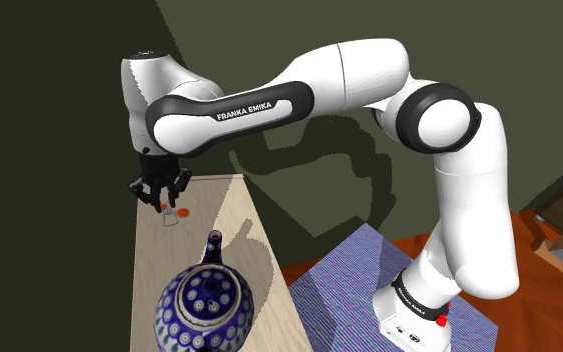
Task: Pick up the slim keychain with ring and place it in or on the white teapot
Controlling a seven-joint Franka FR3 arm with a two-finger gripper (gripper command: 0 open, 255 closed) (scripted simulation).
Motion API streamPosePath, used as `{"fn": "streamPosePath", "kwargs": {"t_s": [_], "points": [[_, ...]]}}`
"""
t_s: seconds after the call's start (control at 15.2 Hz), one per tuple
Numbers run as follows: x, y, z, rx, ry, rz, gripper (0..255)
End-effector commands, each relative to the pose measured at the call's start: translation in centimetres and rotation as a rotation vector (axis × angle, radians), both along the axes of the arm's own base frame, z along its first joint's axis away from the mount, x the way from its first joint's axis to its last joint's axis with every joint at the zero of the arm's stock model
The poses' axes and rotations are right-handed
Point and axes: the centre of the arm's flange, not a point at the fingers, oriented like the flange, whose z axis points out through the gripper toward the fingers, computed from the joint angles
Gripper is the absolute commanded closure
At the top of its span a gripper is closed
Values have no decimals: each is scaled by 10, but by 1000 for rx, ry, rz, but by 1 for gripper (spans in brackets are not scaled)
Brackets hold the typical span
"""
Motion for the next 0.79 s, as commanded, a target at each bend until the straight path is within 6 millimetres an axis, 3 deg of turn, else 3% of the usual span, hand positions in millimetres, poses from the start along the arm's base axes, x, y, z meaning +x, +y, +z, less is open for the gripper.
{"fn": "streamPosePath", "kwargs": {"t_s": [0.0,0.73], "points": [[0,-2,4,-7,5,-3,255],[1,-2,62,-7,5,-3,255]]}}
